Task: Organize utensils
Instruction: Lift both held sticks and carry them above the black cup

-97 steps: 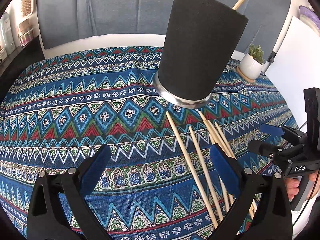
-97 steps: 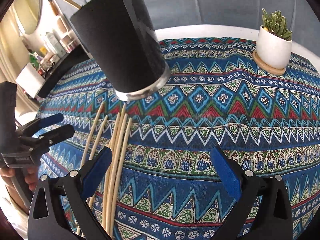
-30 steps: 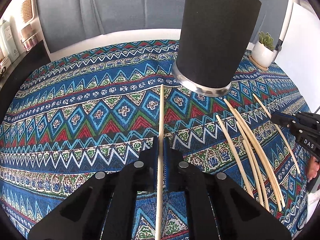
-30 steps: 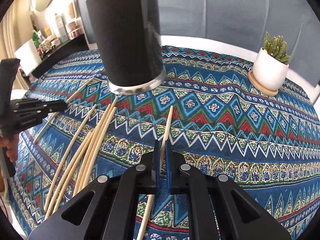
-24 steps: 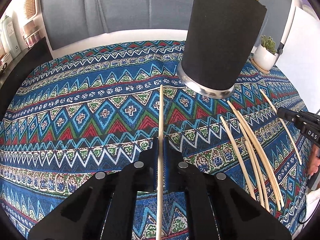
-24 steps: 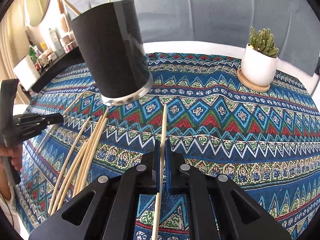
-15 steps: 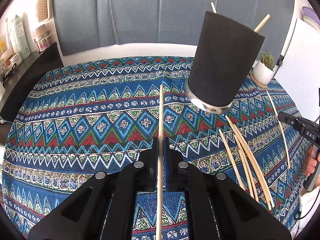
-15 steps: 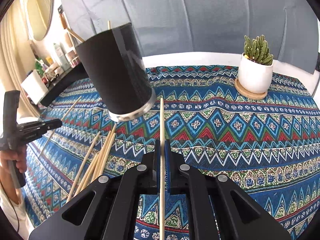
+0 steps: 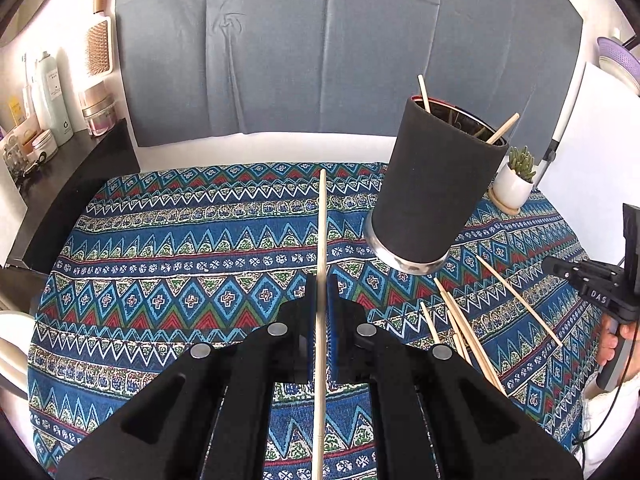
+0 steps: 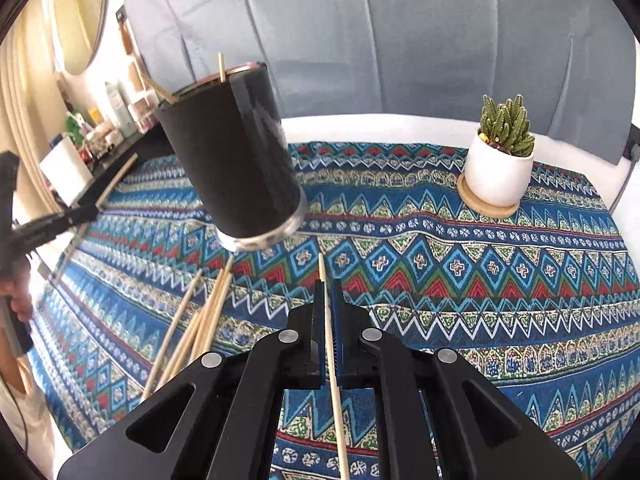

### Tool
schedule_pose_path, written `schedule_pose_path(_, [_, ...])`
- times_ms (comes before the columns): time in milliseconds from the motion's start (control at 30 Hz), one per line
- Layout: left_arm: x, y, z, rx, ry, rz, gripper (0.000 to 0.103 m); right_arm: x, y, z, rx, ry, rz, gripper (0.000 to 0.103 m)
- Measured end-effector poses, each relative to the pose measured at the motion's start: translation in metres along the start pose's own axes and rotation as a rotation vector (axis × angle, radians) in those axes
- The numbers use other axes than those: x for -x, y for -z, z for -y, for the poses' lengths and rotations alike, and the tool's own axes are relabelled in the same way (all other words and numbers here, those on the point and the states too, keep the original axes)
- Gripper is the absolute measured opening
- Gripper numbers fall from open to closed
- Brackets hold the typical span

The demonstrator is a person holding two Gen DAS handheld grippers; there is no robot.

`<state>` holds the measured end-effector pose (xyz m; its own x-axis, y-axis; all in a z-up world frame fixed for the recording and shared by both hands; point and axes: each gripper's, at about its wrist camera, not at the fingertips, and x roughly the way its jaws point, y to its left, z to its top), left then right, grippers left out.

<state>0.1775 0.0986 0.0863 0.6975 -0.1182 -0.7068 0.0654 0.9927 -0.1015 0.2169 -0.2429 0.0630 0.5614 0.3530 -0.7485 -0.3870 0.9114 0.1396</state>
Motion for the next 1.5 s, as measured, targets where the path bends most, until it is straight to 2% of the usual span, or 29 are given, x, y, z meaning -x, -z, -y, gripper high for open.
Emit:
schedule_pose_path(67, [-0.001,0.0,-0.001,0.002,0.003,0.003,0.005,-0.01,0.003,-0.005,0.031,0.029,-0.038,0.018])
schedule_pose_path(100, [-0.001,-0.001,-0.002,0.009,0.013,0.003,0.005,-0.015,0.006,-0.007,0.042,0.039,-0.054,0.043])
schedule_pose_path(133, [-0.001,-0.001,-0.003,0.015,0.019,0.003,0.005,-0.018,0.008,-0.01,0.062,0.06,-0.066,0.055])
schedule_pose_path(267, [-0.003,0.0,-0.008,0.035,0.026,-0.003,0.005,-0.03,0.016,-0.021,0.163,0.143,-0.084,0.053])
schedule_pose_path(400, [-0.003,0.002,-0.011,0.044,0.039,-0.003,0.005,-0.04,0.02,-0.023,0.188,0.193,-0.093,0.05])
schedule_pose_path(467, [-0.003,0.003,-0.012,0.045,0.046,-0.002,0.005,-0.048,0.021,-0.018,0.161,0.183,-0.123,0.032])
schedule_pose_path(533, [-0.003,0.003,-0.013,0.044,0.042,0.0,0.005,-0.053,0.021,-0.011,0.122,0.16,-0.135,0.008])
schedule_pose_path(567, [-0.003,0.003,-0.013,0.045,0.04,0.0,0.005,-0.054,0.022,-0.008,0.104,0.14,-0.138,0.005])
schedule_pose_path(733, [-0.004,0.002,-0.018,0.06,0.048,-0.004,0.005,-0.045,0.022,0.001,0.068,0.097,-0.101,0.004])
schedule_pose_path(900, [-0.002,-0.004,-0.021,0.067,0.048,0.006,0.005,-0.015,0.012,0.011,0.021,0.047,-0.037,0.004])
schedule_pose_path(1133, [0.007,-0.027,-0.02,0.055,0.037,0.03,0.005,0.038,-0.017,0.0,0.062,0.055,0.063,0.005])
schedule_pose_path(1267, [0.018,-0.046,-0.012,0.051,0.047,0.07,0.005,0.061,-0.043,-0.007,0.08,0.057,0.133,0.005])
schedule_pose_path(1367, [0.026,-0.06,-0.002,0.035,0.076,0.129,0.005,0.076,-0.066,-0.016,0.092,0.053,0.213,0.005])
schedule_pose_path(1500, [0.035,-0.076,0.01,0.034,0.105,0.231,0.005,0.085,-0.091,-0.024,0.074,-0.03,0.345,0.005])
